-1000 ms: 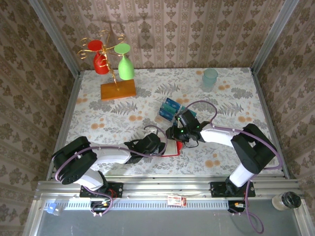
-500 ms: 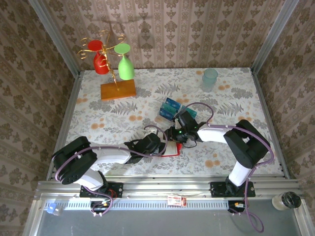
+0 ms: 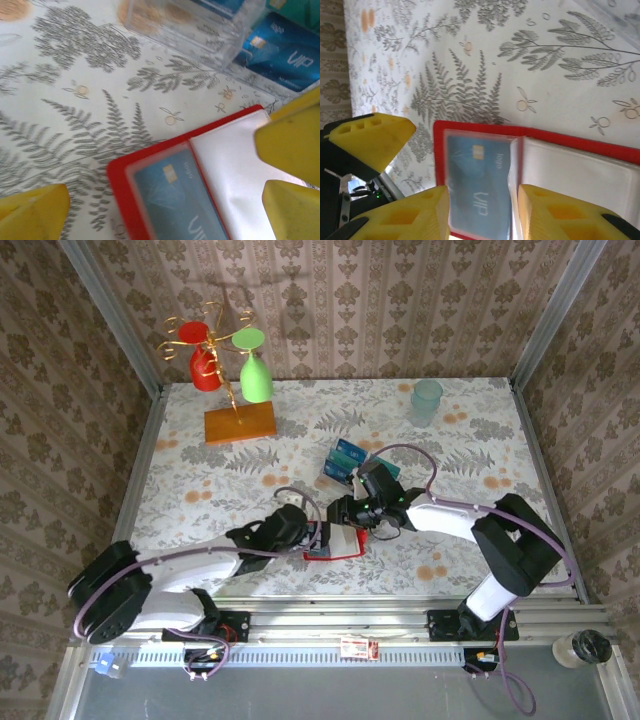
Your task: Put the credit cards into the card holder
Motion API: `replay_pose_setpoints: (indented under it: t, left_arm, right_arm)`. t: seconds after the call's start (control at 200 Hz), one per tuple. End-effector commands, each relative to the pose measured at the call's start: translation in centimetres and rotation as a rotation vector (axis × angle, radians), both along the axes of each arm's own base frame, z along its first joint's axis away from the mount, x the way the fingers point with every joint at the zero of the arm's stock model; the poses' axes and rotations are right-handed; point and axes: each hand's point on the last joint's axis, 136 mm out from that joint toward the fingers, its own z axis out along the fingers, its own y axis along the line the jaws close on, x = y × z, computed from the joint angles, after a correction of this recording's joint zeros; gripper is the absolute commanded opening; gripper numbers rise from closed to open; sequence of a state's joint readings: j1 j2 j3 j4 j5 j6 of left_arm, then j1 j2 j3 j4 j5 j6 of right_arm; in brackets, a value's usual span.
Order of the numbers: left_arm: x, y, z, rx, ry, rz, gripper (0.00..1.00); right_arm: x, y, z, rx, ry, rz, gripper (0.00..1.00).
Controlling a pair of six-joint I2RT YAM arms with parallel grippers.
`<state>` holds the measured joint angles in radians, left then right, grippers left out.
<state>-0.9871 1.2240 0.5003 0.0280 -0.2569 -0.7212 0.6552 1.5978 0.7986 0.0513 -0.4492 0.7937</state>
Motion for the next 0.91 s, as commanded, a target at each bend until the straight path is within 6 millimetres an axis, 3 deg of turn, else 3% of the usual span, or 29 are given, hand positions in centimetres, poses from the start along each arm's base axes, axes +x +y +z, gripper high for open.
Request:
replay_pose_setpoints:
  t: [0.0,0.19,0.425,0.675,0.9]
  left_arm:
    - [0.4,2.7,0.1,0.012,-0.002,0.055,1.0]
    - [0.6,5.6,0.4,-0.02,0.002,0.122,1.0]
    - [0.4,7.1,0.2,-0.03,0.007,0.156,1.0]
    - [0.4,7.5,-0.3,-0.023,0.016,0.167,1.0]
    - [0.4,7.2,-1.0,-0.019,0.034,0.16,1.0]
  right_arm:
    - [-1.5,0.8,0.3,-0.009,0.023,0.021,0.41]
    - [-2.1,3.0,-0.4,-0.013,0.024,0.02,0.43]
    - [-2.1,5.7,-2.6,-0.001,0.054,0.018,0.43]
    - [-1.7,5.7,-4.3,-0.025,0.067,-0.01,0.43]
    - [-0.9,5.9,-3.2,-0.001,0.052,-0.023,0.43]
